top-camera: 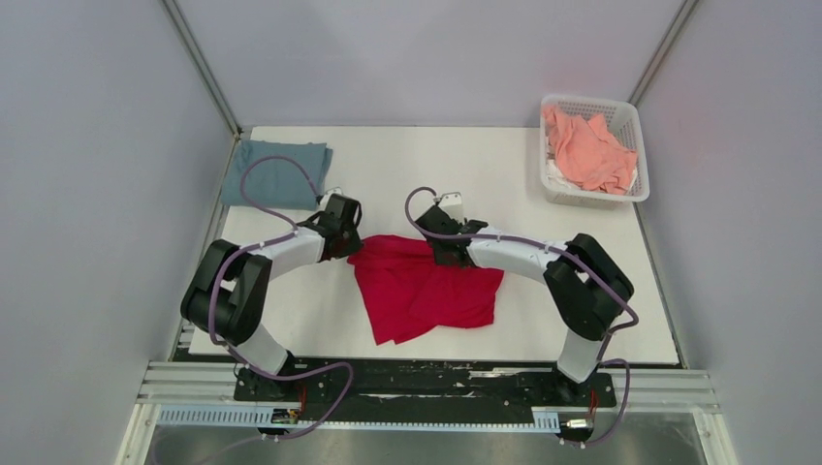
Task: Fold and stack the t-shirts
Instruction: Flatten out the tshirt
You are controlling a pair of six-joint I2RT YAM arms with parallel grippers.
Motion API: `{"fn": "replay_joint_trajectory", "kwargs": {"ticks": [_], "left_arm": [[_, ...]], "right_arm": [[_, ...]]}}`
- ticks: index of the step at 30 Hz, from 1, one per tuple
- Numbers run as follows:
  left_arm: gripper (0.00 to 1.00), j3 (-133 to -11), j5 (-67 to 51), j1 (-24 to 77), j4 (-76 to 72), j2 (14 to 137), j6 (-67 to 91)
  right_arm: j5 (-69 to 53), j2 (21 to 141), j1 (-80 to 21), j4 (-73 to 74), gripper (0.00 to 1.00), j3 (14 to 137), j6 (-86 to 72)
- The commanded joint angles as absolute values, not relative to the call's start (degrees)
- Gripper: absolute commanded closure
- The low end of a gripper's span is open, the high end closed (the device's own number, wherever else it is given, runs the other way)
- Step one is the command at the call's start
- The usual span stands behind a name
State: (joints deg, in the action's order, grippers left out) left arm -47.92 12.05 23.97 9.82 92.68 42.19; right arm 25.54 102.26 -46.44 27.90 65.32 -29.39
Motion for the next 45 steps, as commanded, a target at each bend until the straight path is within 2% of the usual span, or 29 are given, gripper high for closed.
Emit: {"fn": "replay_joint_trajectory", "kwargs": {"ticks": [1,3,7,10,12,13,17,25,29,36,40,45], "left_arm": [[1.00,-46.94,13.78,23.90,9.91,89.48,43.10],[1.00,-46.66,14.99,23.86,10.42,88.55,43.03],[1.00,-46.15,16.58,23.58,11.48,86.06,43.15],[1.00,-45.81,18.99,23.29,12.43,82.58,43.40],[1.00,-46.14,20.77,22.88,13.57,79.65,43.76],[1.00,-46.41,21.46,22.64,14.64,78.45,43.79],[1.00,-50.07,25.26,22.56,17.95,67.95,42.59],[1.00,-56.77,28.30,22.52,20.05,35.97,37.44],[1.00,-62.22,28.35,22.57,21.88,27.36,34.69],[1.00,-70.34,30.92,22.57,26.77,23.53,31.61],[1.00,-69.20,33.69,22.57,27.25,25.59,31.85],[1.00,-63.91,42.82,22.57,26.77,33.86,33.95]], "right_arm": [[35.91,98.25,-45.13,30.81,0.66,66.19,-34.03],[37.50,94.97,-43.89,30.86,0.76,64.16,-33.97],[38.16,87.70,-40.20,31.44,0.81,58.60,-34.00],[36.66,80.49,-34.87,31.33,0.89,55.03,-33.15],[35.76,75.50,-30.49,30.80,0.99,53.37,-31.28],[34.65,72.86,-27.99,30.10,1.00,53.01,-29.85],[26.99,60.45,-21.11,26.79,1.00,55.97,-23.49],[23.74,41.06,-20.56,26.01,1.00,69.43,-15.31],[19.30,36.54,-20.61,26.13,1.00,74.54,-13.62],[20.18,32.55,-20.61,26.92,1.00,76.78,-12.70],[22.01,32.90,-20.59,27.48,1.00,73.20,-13.98],[29.92,37.48,-20.58,28.05,0.97,65.82,-15.74]]}}
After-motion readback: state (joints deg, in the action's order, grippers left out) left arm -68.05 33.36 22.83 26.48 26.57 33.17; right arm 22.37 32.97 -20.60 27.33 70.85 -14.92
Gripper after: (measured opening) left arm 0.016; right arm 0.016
